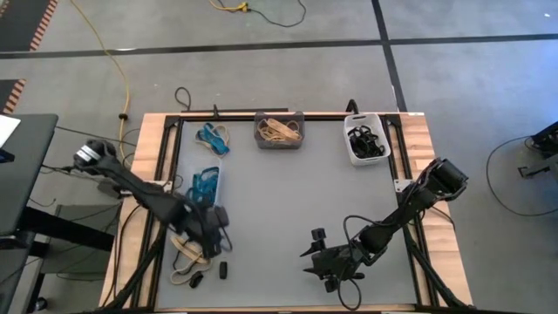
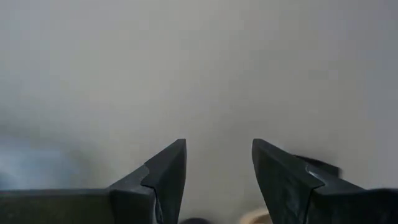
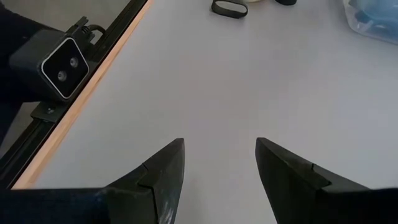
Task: Sort rubber bands into baskets
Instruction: Put the black rubber band into the white bin
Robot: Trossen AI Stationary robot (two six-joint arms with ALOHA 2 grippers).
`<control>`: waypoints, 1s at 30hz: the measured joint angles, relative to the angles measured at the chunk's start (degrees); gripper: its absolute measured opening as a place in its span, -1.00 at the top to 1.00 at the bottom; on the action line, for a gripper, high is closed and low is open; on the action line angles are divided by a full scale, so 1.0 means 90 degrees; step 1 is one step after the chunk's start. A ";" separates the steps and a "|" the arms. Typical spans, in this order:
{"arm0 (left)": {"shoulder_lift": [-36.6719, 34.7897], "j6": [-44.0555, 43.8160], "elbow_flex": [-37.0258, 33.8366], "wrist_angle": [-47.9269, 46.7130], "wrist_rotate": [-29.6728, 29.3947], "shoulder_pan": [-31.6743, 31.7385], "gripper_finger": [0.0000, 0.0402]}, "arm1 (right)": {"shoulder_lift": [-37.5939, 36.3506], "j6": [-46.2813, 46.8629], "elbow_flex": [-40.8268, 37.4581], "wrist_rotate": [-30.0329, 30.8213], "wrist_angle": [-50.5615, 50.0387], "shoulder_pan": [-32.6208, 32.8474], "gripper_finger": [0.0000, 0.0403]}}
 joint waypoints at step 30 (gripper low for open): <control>0.2832 -0.0374 0.0825 0.1475 0.0218 -0.1447 0.14 | 0.0002 -0.0010 0.0000 0.0000 0.0118 0.0002 -0.11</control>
